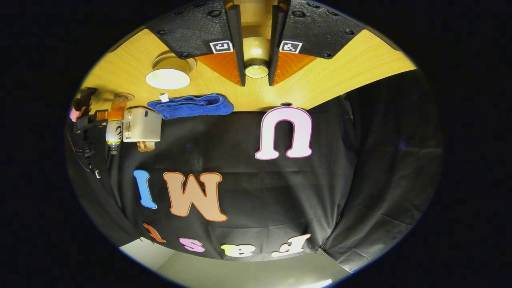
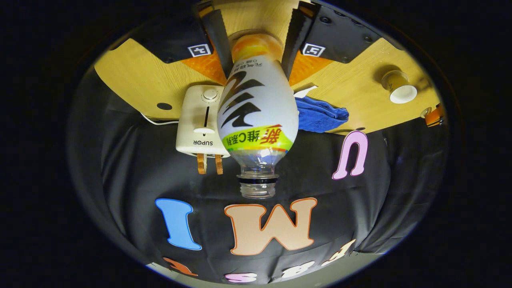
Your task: Open the teacup lid with one hand, grasp the water bottle and pour water into the teacup with the other hand; after pouring, place the water bottle on the coaster and then close the teacup lid.
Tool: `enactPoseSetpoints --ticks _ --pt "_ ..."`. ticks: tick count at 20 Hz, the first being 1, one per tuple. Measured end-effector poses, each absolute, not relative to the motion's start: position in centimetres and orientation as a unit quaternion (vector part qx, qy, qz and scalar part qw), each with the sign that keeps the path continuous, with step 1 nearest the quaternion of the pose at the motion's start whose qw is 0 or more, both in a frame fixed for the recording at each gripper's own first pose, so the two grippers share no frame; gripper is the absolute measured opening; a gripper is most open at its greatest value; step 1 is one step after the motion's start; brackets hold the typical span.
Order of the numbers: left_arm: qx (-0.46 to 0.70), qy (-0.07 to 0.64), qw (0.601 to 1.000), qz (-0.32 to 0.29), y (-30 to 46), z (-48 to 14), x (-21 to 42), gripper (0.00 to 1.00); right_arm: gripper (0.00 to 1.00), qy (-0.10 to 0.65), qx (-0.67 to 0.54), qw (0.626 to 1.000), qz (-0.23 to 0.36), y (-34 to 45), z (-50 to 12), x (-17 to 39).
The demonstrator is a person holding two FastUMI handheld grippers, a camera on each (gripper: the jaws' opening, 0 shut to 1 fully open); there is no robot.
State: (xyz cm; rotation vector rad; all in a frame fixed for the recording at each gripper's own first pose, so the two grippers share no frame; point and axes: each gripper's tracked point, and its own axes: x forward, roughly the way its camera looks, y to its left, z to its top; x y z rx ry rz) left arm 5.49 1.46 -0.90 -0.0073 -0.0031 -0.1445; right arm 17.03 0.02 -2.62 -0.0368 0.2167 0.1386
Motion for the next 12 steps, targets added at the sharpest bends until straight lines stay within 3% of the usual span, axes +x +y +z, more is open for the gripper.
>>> enactPoseSetpoints --ticks 7,8,12 --pt "-0.004 -0.001 0.997 -0.072 1.45 -0.91 5.52 0.28 0.74 0.102 -0.021 0.992 0.068 -0.14 -2.7 17.05" --pt "-0.004 -0.002 0.997 -0.072 1.49 -0.87 5.55 0.27 0.7 0.105 -0.023 0.992 0.069 -0.08 -2.9 16.98" --pt "-0.004 -0.002 0.997 -0.072 1.47 -0.91 5.51 0.28 0.86 0.101 -0.017 0.992 0.073 -0.02 -2.69 16.71"
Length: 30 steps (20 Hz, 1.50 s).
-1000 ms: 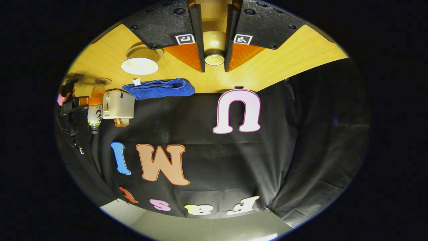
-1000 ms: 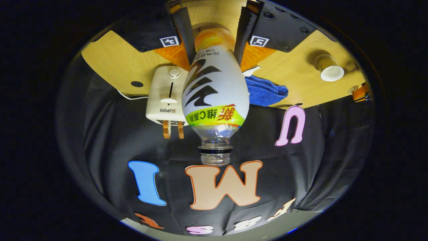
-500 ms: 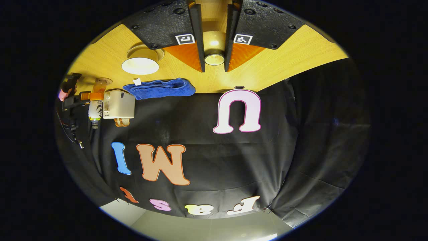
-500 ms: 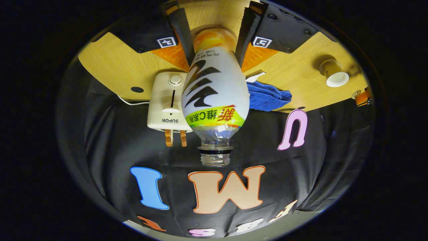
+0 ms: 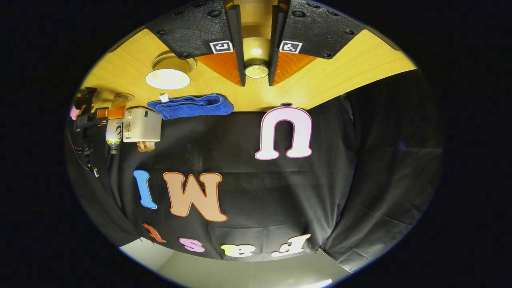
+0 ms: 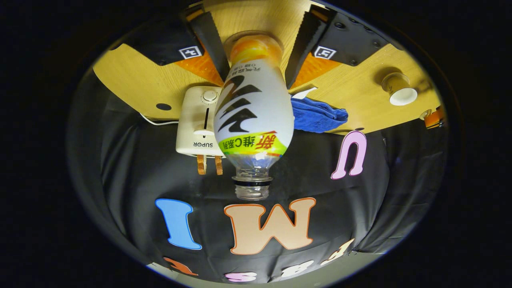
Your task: Open the teacup lid with one hand, grasp the water bottle and pour water into the teacup with the other hand; after pouring, place the water bottle on the coaster and then close the teacup lid.
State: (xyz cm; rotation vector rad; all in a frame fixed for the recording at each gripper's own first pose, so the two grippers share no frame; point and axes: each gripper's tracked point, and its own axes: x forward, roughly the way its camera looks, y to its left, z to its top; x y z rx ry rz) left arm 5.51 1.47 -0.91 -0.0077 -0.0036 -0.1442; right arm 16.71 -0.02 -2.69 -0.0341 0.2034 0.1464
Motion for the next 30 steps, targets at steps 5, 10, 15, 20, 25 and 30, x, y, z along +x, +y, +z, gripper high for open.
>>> enactPoseSetpoints --ticks 5,10,15,20,25,30 --pt "-0.004 -0.002 0.997 -0.071 1.4 -0.9 5.5 0.28 0.93 0.097 -0.014 0.992 0.076 0.1 -2.6 16.1" --pt "-0.003 -0.001 0.998 -0.069 1.5 -0.9 5.5 0.28 0.93 0.087 -0.01 0.993 0.074 0.2 -2.3 14.5" --pt "-0.003 -0.001 0.998 -0.068 1.6 -0.9 5.5 0.28 0.93 0.068 -0.003 0.995 0.074 0.2 -1.5 12.2" --pt "-0.003 -0.001 0.998 -0.067 1.7 -0.9 5.5 0.28 0.93 0.041 0.002 0.998 0.054 -0.3 -0.5 9.6" --pt "-0.003 -0.002 0.998 -0.067 1.6 -0.9 5.5 0.28 0.99 0.008 0.002 0.999 0.039 -0.5 0.6 6.6" --pt "-0.005 -0.002 0.998 -0.065 1.6 -0.9 5.6 0.28 0.96 0.002 0.002 1.0 0.006 -1.8 0.7 4.8"
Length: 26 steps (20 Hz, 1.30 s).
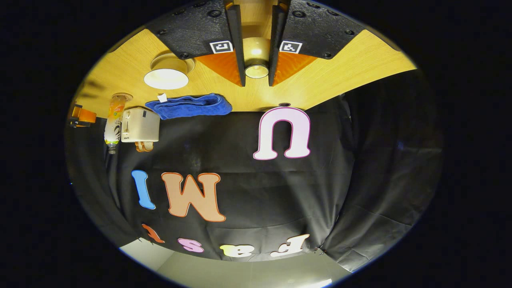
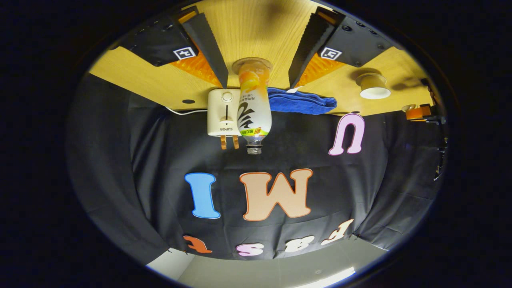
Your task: Open the teacup lid with one hand, grasp the water bottle and pour water into the teacup with the other hand; after pouring, place the water bottle on the coaster and then close the teacup lid.
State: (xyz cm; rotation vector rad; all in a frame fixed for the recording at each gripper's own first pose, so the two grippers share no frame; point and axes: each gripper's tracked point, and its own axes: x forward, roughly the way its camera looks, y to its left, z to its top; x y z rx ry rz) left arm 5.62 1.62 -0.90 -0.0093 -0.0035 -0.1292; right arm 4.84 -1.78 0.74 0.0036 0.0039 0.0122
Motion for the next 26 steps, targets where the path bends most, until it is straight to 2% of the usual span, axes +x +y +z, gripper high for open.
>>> enactPoseSetpoints --ticks 4,5,7,11,13,14,18,19,22,23,26 --pt "-0.007 -0.001 0.997 -0.08 -0.3 -0.9 5.8 0.28 0.96 0.0 0.001 1.0 -0.024 -2.8 0.9 4.4" --pt "-0.006 -0.001 0.996 -0.091 -1.3 -0.9 5.9 0.28 0.93 0.0 0.001 1.0 -0.025 -2.9 0.9 4.3" --pt "-0.007 0.0 0.995 -0.103 -3.0 -0.9 6.3 0.28 0.96 0.0 0.001 1.0 -0.026 -3.0 0.8 4.4" --pt "-0.007 0.001 0.99 -0.143 -7.7 -0.9 6.7 0.28 0.96 0.0 0.001 1.0 -0.026 -3.0 0.9 4.4" --pt "-0.006 0.002 0.988 -0.155 -9.3 -0.9 7.0 0.28 0.93 0.0 0.001 1.0 -0.026 -3.0 0.9 4.4" --pt "-0.006 0.0 0.987 -0.16 -9.8 -0.7 7.0 0.27 0.96 0.0 0.001 1.0 -0.026 -3.0 0.9 4.4" --pt "-0.008 0.0 0.983 -0.182 -11.8 -0.7 7.1 0.28 0.96 0.0 0.001 1.0 -0.025 -3.0 0.9 4.4" --pt "-0.008 0.001 0.982 -0.19 -12.2 -0.7 7.1 0.28 0.93 0.0 0.002 1.0 -0.025 -3.0 0.9 4.4" --pt "-0.009 -0.002 0.976 -0.217 -13.5 -0.6 6.9 0.28 0.96 0.0 0.002 1.0 -0.023 -3.0 0.9 4.5" --pt "-0.009 -0.002 0.973 -0.23 -14.0 -0.5 6.8 0.28 0.93 0.0 0.002 1.0 -0.022 -3.0 0.9 4.5" --pt "-0.008 -0.002 0.969 -0.246 -14.4 -0.6 6.6 0.28 0.93 0.0 0.002 1.0 -0.02 -2.9 0.9 4.5"
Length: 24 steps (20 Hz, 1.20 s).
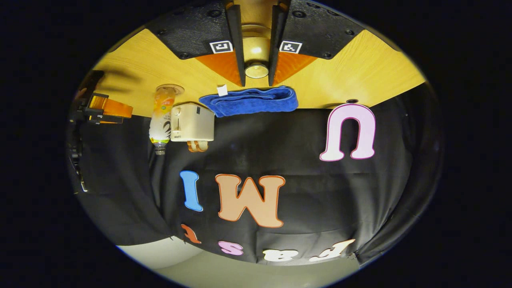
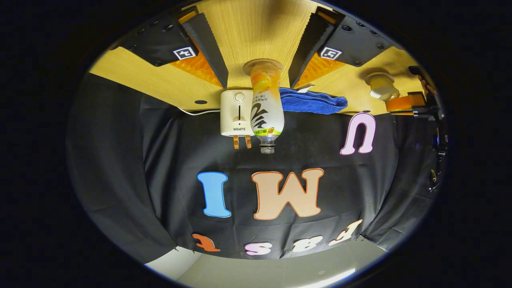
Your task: Open the teacup lid with one hand, grasp the water bottle and pour water into the teacup with the other hand; after pouring, place the water bottle on the coaster and then close the teacup lid.
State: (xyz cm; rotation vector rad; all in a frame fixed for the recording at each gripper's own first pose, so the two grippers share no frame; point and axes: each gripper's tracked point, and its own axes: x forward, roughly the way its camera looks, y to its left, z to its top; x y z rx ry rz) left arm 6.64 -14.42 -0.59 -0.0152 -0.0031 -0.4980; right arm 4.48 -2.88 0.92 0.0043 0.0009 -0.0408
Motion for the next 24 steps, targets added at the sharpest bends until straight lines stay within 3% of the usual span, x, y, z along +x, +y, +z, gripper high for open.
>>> enactPoseSetpoints --ticks 9,23,24 --pt "0.017 0.055 0.963 -0.263 -15.5 -2.6 7.3 0.28 0.96 0.001 0.002 1.0 -0.018 -2.8 0.8 4.5" --pt "0.022 0.062 0.961 -0.27 -15.8 -2.6 7.3 0.29 0.96 0.001 0.003 1.0 -0.014 -2.8 0.8 4.5" --pt "0.022 0.061 0.961 -0.27 -15.8 -2.6 7.3 0.37 0.96 0.001 0.003 1.0 -0.013 -2.7 0.9 4.5"
